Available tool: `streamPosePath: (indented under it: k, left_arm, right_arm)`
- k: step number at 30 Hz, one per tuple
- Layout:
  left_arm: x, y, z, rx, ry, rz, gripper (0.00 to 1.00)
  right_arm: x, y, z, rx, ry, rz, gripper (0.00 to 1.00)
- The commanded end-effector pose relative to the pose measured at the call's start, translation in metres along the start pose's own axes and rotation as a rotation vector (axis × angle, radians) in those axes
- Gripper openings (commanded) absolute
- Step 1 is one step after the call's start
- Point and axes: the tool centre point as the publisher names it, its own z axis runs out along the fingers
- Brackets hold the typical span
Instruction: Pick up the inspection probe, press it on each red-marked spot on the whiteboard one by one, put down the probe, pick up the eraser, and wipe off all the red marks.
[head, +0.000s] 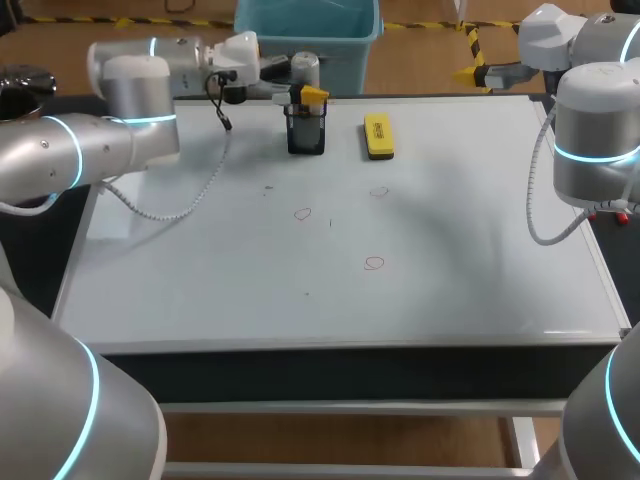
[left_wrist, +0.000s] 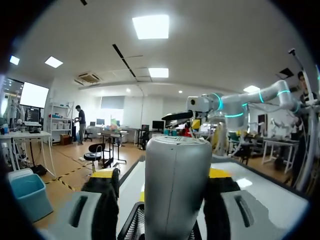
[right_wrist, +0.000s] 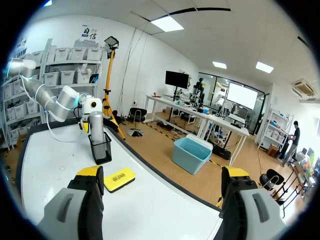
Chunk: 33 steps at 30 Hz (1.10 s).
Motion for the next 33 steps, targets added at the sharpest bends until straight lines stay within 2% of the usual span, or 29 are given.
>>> streamPosePath:
  k: [1,7,12,33]
  left_arm:
    - [0.0,0.003,0.001,-0.002,0.007,-0.003,0.0]
    - [0.004,0.003,0.001,0.005,0.011,-0.004,0.0]
    - [0.009,-0.005,0.004,0.005,0.021,0.014,0.0]
    - [0.016,-0.065,-0.008,0.008,-0.031,0.114,0.0]
  right_arm:
    - [0.0,0.0,0.0,-0.001,0.001,0.0,1.0]
    - [0.0,0.0,0.0,-0.001,0.001,0.0,1.0]
    - [0.0,0.0,0.0,-0.001,0.001,0.0,1.0]
    - [0.0,0.0,0.0,-0.001,0.001,0.0,1.0]
